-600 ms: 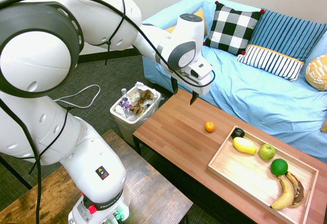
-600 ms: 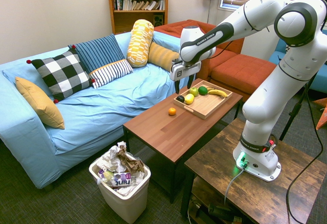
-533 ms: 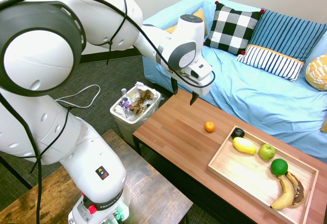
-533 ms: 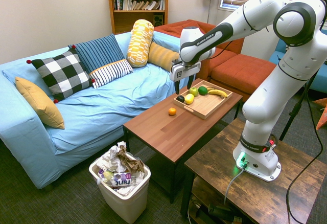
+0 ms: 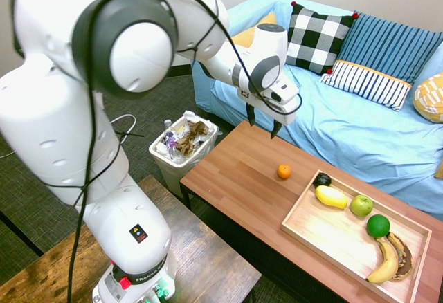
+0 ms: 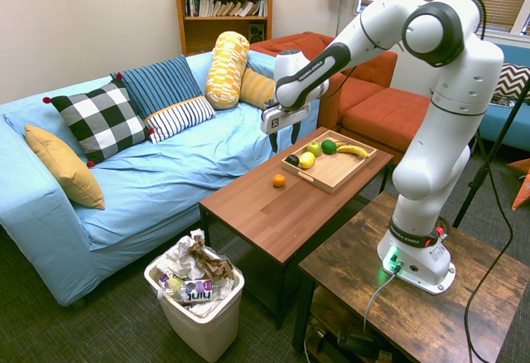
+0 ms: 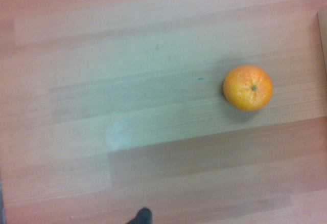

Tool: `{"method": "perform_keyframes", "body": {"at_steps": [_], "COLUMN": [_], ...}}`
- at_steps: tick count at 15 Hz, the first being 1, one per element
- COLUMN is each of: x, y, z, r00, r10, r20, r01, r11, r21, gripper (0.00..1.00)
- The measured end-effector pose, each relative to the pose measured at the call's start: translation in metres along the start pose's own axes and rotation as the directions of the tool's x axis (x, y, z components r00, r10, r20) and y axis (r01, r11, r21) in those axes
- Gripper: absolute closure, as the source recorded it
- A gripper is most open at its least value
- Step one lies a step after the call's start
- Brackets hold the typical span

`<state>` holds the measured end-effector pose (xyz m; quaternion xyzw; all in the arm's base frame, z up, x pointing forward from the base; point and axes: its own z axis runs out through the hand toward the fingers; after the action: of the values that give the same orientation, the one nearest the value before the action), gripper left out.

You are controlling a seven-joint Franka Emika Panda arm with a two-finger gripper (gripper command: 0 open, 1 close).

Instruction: Put the tangerine in the tray

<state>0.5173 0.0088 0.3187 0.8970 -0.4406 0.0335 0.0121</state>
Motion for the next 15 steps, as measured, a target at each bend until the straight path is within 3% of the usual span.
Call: {"method": "perform_keyframes", "body": {"at_steps": [10,15], "x": [0.080,0.096], "y": [-0.018,-0.024], "z": [0.154,0.202], "r00": [0.983,0.975], "r10": [0.179,0.217], "r20": [0.049,0.050], "r01": [-0.174,-0.210], "r11": [0.980,0.970], "r21": [-0.096,-0.119], "gripper": [0.00,0.00]}}
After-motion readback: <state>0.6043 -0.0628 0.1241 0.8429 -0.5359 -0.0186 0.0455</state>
